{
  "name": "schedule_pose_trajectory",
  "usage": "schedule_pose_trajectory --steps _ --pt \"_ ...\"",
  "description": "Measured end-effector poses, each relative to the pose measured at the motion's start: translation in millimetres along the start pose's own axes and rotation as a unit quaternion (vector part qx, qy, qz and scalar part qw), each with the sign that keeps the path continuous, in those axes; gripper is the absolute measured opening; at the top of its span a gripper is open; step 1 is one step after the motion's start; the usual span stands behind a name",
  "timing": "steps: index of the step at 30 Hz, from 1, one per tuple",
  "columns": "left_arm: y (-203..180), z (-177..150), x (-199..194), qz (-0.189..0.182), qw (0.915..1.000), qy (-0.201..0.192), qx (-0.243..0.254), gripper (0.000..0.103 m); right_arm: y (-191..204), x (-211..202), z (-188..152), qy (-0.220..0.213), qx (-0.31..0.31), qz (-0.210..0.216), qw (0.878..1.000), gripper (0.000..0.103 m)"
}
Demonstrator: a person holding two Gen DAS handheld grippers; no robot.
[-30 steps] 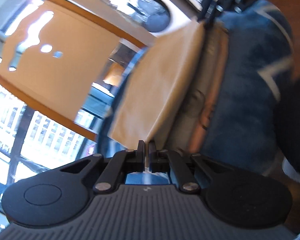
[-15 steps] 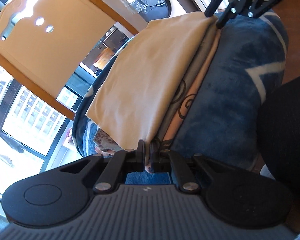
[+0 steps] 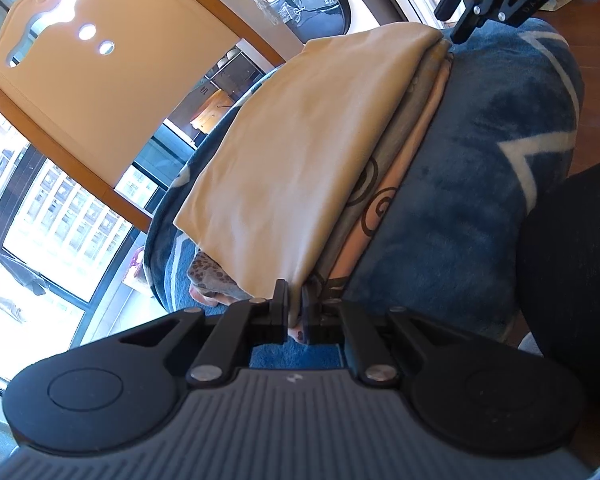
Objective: Fold clothes
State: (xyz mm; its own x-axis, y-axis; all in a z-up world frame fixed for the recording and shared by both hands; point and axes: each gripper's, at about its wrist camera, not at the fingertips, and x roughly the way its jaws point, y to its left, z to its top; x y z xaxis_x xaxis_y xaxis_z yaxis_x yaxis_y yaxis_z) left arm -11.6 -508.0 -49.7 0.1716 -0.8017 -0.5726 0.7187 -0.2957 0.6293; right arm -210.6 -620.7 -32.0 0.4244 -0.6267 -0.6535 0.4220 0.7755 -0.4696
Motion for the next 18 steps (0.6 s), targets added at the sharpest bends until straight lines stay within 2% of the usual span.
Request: schedule_pose_trajectory --steps 3,4,7,10,11,12,14,16,17,18 --pt "2.4 -0.7 -0.5 0.005 0.9999 0.005 -0.007 0.015 -8.1 0.4 -1.6 0.005 0.032 -0.007 0.999 0.041" --pt "3.5 -1.1 -1.2 0.008 0.9999 0.008 -0.012 0.016 -10.9 -0.2 -2.2 0.006 0.044 -0.009 0.999 0.044" --pt "8.2 -1.6 -4.0 0.023 0.9991 0.017 -0.031 0.030 -21.3 -2.7 -2.9 0.008 0.095 -0.005 0.995 0.050" --pt "16.4 -0.8 -9.7 0.025 0.9957 0.038 -0.081 0.044 -33.8 -7.9 -4.1 0.010 0.163 0.000 0.987 0.058" --pt "19.8 -0.7 -13.0 0.024 0.9932 0.044 -0.105 0.055 -38.3 -10.9 -4.8 0.011 0.190 -0.001 0.982 0.061" --pt "23.6 -0.9 -18.0 0.021 0.9891 0.048 -0.138 0.071 -42.4 -15.5 -5.8 0.009 0.220 0.001 0.975 0.066" --pt "26.8 -1.5 -31.1 0.013 0.9800 0.048 -0.193 0.089 -48.9 -27.5 -8.3 0.003 0.281 0.012 0.960 0.067" --pt "28.6 -2.0 -45.1 0.004 0.9686 0.047 -0.244 0.097 -49.1 -43.5 -9.3 -0.008 0.322 0.028 0.946 0.083" --pt "28.9 -2.0 -51.9 -0.002 0.9621 0.047 -0.269 0.102 -47.1 -51.9 -9.0 -0.013 0.334 0.029 0.942 0.088" --pt "29.0 -2.1 -58.4 -0.005 0.9559 0.045 -0.290 0.102 -44.6 -60.0 -8.2 -0.018 0.344 0.031 0.938 0.094"
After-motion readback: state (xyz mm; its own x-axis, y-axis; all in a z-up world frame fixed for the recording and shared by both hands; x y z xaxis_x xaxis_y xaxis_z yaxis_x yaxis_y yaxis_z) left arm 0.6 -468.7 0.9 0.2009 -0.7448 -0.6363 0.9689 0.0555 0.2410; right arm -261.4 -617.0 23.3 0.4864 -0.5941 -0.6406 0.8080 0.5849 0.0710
